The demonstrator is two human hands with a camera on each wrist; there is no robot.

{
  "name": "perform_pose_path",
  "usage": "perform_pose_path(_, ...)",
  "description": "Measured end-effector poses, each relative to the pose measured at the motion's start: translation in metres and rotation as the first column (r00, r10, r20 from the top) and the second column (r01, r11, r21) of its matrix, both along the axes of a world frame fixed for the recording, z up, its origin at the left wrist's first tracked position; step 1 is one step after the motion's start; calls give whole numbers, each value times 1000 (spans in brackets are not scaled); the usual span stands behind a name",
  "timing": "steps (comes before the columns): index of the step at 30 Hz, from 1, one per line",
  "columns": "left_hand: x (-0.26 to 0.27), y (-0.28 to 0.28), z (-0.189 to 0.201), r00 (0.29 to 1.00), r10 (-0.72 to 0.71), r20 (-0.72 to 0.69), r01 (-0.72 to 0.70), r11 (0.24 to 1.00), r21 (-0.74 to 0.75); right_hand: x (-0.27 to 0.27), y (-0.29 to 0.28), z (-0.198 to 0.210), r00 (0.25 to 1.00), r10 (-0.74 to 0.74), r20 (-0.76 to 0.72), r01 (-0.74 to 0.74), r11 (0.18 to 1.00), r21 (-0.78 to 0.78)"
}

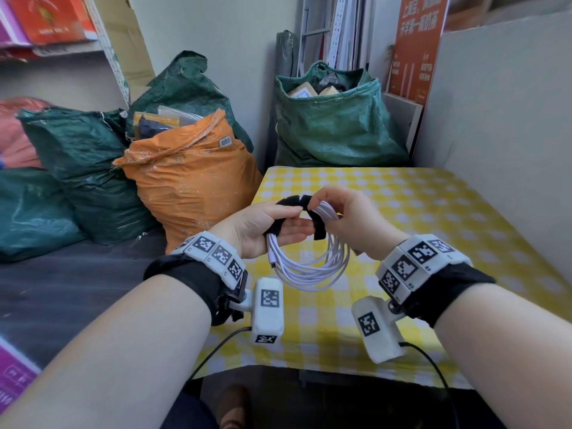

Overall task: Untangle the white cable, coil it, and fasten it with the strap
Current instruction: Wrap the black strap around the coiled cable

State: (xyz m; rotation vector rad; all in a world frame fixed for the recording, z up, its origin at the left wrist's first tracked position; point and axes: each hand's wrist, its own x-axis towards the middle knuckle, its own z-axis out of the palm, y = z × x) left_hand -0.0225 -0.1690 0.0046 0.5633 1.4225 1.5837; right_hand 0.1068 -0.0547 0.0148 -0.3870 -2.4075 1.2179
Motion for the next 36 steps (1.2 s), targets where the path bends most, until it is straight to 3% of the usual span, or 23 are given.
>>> perform_pose_path(9,-1,-8,6,998,42,56,-36,995,-97,-2,-1,-4,996,84,-35,-83,996,18)
perform_pose_path(15,-3,-8,6,999,27,29,-25,995,-99,-13,1,-15,987,-60,-152,52,997,-52)
perform_pose_path(23,-4,-6,9,962,-15,-272,-53,970,-238,-11,-5,-7,975,-115,-191,132,988,82)
perform_pose_path(28,-3,-3,13,900,-102,-423,-14,965,-264,-12,-3,-1,974,-113,-196,120,992,24)
perform_pose_path(33,0,0,14,905,-90,-415,-7,974,-225,-18,6,-2,981,-157,-115,152,987,-53)
perform_pose_path(36,2,4,14,907,-130,-400,47,976,-211,-17,9,-5,974,-151,-169,118,975,-190)
